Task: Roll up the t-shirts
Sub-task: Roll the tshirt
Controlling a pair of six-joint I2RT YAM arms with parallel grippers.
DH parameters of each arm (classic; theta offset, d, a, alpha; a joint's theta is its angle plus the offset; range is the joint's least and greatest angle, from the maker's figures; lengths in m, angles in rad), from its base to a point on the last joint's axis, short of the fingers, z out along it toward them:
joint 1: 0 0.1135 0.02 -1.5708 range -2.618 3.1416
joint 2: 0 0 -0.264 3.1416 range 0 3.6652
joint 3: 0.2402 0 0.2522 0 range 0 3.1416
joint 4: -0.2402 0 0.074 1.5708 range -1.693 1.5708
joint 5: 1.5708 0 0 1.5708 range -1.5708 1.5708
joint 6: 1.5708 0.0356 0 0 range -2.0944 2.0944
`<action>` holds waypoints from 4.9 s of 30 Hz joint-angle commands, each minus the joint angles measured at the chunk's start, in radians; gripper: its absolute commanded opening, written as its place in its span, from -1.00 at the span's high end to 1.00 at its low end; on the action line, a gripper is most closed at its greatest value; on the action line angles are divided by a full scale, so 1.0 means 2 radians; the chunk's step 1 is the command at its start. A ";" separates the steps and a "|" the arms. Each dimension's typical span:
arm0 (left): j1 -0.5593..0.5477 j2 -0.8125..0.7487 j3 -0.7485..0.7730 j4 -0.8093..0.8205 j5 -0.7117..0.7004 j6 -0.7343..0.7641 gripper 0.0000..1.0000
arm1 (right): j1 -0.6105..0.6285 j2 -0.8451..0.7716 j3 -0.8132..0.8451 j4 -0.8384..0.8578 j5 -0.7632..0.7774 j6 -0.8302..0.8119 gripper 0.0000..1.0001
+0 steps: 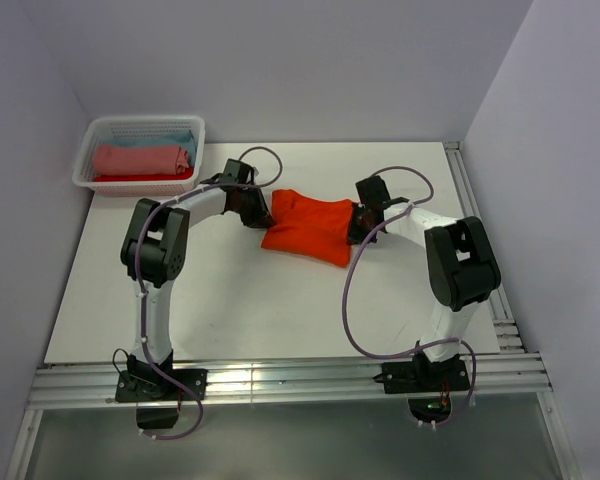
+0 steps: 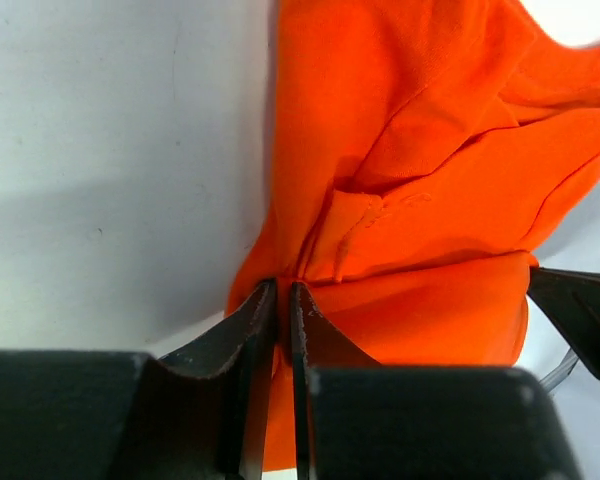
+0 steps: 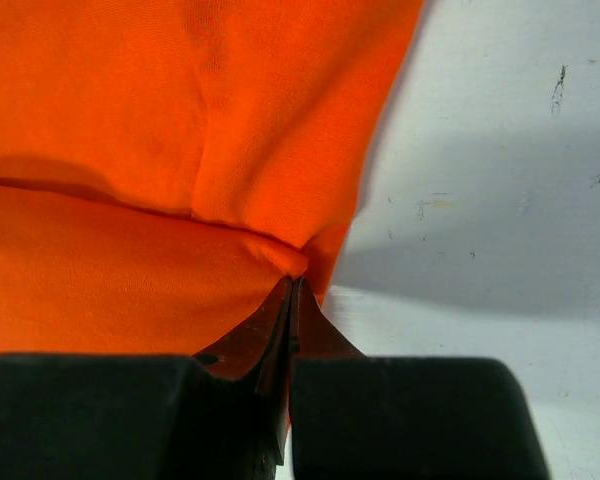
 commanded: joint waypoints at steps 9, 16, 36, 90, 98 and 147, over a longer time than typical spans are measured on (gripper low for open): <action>0.001 -0.058 -0.099 0.007 -0.064 0.020 0.72 | 0.039 -0.069 -0.088 0.016 0.011 0.010 1.00; 0.001 -0.075 -0.101 -0.012 -0.094 0.029 0.75 | 0.096 -0.129 -0.154 0.017 0.004 0.036 1.00; -0.001 -0.151 -0.050 -0.029 -0.103 0.032 0.03 | 0.134 -0.159 -0.182 0.028 -0.003 0.076 0.71; 0.006 -0.423 -0.537 0.342 -0.042 -0.129 -0.67 | 0.137 0.139 -0.122 0.611 -0.172 0.291 1.00; 0.005 -0.360 -0.531 0.397 -0.041 -0.141 -0.65 | 0.132 0.052 -0.111 0.529 -0.178 0.226 0.95; 0.004 -0.230 -0.278 0.165 -0.025 -0.083 0.99 | 0.395 -0.007 0.027 0.070 0.349 -0.185 -0.73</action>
